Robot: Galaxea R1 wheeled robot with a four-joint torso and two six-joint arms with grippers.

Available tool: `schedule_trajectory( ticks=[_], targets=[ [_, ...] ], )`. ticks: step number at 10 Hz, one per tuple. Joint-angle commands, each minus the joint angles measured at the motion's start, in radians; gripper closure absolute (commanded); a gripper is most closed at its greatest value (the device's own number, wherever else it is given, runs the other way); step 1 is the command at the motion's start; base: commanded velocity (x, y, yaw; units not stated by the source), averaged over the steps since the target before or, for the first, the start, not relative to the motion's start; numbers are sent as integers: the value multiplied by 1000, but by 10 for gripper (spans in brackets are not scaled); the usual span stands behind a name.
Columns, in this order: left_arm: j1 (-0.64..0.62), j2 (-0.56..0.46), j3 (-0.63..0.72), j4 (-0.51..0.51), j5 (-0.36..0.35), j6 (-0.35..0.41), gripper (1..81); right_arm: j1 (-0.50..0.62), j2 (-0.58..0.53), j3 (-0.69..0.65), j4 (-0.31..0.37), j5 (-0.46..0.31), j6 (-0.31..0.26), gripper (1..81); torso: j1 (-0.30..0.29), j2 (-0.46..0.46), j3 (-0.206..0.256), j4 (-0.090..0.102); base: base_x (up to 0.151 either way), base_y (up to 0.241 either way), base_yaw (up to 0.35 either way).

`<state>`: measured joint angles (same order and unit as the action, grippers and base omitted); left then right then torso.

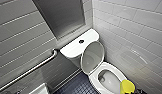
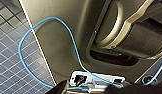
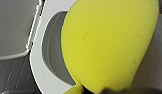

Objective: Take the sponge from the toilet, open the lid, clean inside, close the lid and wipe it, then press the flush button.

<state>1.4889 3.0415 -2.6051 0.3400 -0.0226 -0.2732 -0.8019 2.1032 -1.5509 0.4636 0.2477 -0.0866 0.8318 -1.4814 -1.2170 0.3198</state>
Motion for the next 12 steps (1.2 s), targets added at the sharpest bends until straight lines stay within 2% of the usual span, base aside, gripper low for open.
schedule_trajectory(
  ticks=[1,3,5,7,12],
  targets=[
    [34,-13,2,2,84,5,10,-30,-52,95,4,39,-4,811,0,0,0,0,0,0,0],
    [34,-13,2,4,84,5,10,-84,-55,126,0,71,-7,811,0,0,0,0,0,0,0],
    [32,-6,2,4,82,14,10,-86,-24,154,-10,52,-19,811,0,0,0,0,0,0,0],
    [32,-6,0,4,82,15,10,15,8,151,-6,-106,-45,811,0,0,0,0,0,0,0],
    [32,-4,-1,2,79,15,10,252,86,48,27,-291,-39,811,0,0,0,0,0,0,0]
  ],
)
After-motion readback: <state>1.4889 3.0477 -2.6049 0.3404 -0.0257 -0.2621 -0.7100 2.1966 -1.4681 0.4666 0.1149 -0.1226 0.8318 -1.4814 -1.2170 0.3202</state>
